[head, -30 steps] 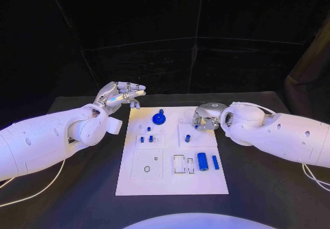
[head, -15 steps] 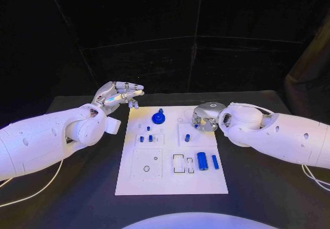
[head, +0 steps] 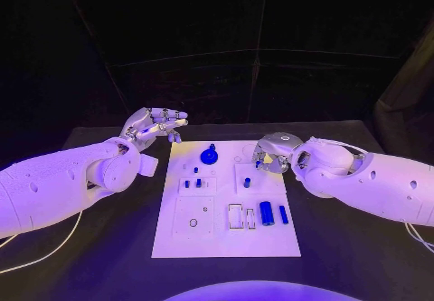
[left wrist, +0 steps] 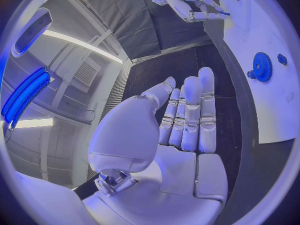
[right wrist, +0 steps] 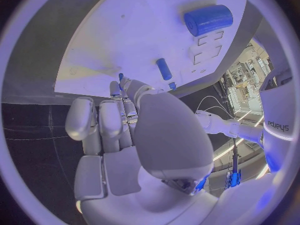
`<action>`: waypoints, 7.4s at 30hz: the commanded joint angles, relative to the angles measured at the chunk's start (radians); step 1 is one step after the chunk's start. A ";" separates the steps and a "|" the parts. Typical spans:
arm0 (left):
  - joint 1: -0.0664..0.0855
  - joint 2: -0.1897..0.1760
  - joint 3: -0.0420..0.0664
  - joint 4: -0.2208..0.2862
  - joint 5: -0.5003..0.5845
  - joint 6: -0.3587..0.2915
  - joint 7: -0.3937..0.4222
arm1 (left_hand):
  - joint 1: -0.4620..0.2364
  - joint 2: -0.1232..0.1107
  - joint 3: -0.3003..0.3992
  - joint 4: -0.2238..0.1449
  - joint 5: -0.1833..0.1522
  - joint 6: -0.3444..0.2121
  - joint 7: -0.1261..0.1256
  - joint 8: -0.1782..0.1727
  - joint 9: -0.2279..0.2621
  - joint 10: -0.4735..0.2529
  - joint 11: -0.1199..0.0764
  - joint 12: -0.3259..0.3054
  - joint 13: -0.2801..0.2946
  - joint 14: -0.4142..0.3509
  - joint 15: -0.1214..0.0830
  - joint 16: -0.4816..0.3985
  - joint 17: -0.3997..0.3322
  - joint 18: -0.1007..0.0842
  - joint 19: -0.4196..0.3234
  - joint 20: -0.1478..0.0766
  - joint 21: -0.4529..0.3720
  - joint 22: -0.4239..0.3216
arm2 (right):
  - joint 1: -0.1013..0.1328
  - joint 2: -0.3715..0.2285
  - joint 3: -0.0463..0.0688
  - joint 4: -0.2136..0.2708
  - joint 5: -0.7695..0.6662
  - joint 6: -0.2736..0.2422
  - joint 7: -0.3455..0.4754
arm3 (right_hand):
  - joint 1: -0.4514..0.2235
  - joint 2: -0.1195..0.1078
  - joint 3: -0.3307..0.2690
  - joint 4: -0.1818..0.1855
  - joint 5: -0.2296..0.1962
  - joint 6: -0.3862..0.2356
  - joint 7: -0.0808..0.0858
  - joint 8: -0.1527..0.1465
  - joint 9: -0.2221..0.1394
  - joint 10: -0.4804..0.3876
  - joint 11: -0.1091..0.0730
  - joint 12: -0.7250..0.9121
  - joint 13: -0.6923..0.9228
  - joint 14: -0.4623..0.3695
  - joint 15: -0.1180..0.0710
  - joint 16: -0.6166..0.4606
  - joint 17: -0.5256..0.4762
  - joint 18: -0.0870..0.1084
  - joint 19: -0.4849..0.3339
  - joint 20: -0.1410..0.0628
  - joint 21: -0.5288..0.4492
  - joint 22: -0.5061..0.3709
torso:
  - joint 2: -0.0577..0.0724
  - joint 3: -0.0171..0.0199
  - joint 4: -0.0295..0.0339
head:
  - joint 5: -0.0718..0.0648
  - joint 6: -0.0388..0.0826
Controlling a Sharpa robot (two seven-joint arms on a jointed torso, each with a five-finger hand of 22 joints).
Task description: Assemble the parts on the task board
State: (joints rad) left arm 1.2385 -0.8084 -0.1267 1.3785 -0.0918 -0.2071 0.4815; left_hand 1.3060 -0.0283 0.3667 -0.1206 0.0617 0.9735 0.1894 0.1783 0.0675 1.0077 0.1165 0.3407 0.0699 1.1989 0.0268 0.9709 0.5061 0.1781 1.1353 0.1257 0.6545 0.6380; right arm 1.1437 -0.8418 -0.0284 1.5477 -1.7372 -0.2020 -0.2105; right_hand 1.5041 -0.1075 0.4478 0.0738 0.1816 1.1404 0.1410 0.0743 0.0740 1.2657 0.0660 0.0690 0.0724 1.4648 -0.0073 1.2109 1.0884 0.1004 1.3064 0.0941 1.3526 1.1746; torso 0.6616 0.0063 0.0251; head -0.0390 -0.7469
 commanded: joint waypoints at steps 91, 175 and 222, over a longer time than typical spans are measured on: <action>0.002 0.026 0.001 0.035 0.006 -0.009 -0.048 | -0.017 -0.013 0.044 -0.003 0.006 -0.015 0.007 0.015 0.000 -0.023 0.006 0.010 -0.002 -0.017 0.006 0.001 -0.009 0.005 -0.013 0.004 -0.005 -0.004 | -0.143 0.226 0.001 0.057 -0.032 0.021 0.096 | -0.112 -0.042 0.005 -0.015 0.031 -0.035 0.014 -0.012 -0.006 -0.036 0.016 -0.009 -0.004 0.024 0.007 0.014 -0.004 -0.016 0.011 0.011 0.015 0.020 | 0.001 -0.0029 -0.0010 | 0.091 -0.037; 0.002 0.031 0.001 0.010 0.006 0.029 -0.087 | -0.022 -0.016 0.052 -0.005 0.005 -0.018 0.007 0.021 0.001 -0.026 0.006 0.017 -0.001 -0.020 0.006 0.002 -0.013 0.005 -0.015 0.005 -0.006 -0.007 | -0.055 -0.016 0.005 0.152 0.073 0.062 -0.034 | 0.069 0.052 -0.331 0.130 -0.041 -0.092 0.002 0.007 -0.003 -0.117 0.014 0.076 -0.011 0.003 0.003 -0.135 -0.211 0.013 -0.048 0.011 -0.117 -0.150 | 0.000 -0.0018 -0.0028 | 0.059 -0.018; 0.002 0.029 0.001 0.008 0.006 0.029 -0.092 | -0.021 -0.013 0.059 -0.007 0.005 -0.018 0.006 0.026 0.002 -0.026 0.006 0.022 0.000 -0.020 0.005 0.003 -0.015 0.005 -0.014 0.005 -0.006 -0.008 | -0.056 -0.003 0.006 0.312 0.150 -0.156 0.091 | 0.007 0.009 0.006 0.023 -0.100 -0.021 0.004 -0.003 -0.004 -0.014 0.007 -0.004 -0.007 0.012 -0.003 -0.029 -0.111 -0.007 -0.006 0.003 -0.023 -0.025 | 0.000 -0.0049 0.0001 | 0.083 -0.028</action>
State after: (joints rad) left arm 1.2387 -0.7800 -0.1270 1.3854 -0.0894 -0.1869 0.3841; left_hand 1.2907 -0.0436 0.4199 -0.1297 0.0617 0.9594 0.1962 0.1977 0.0678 0.9862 0.1233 0.3591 0.0697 1.1849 0.0340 0.9710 0.4925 0.1770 1.1284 0.1326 0.6546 0.6319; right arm 1.0867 -0.8509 -0.0228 1.8643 -1.6078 -0.3417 -0.1758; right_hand 1.5175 -0.0996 0.4483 0.0974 0.0781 1.1244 0.1403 0.0732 0.0694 1.2441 0.0728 0.0712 0.0642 1.4667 -0.0091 1.1786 0.9780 0.1005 1.3048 0.0946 1.3263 1.1495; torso 0.6613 0.0021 0.0244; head 0.0381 -0.7720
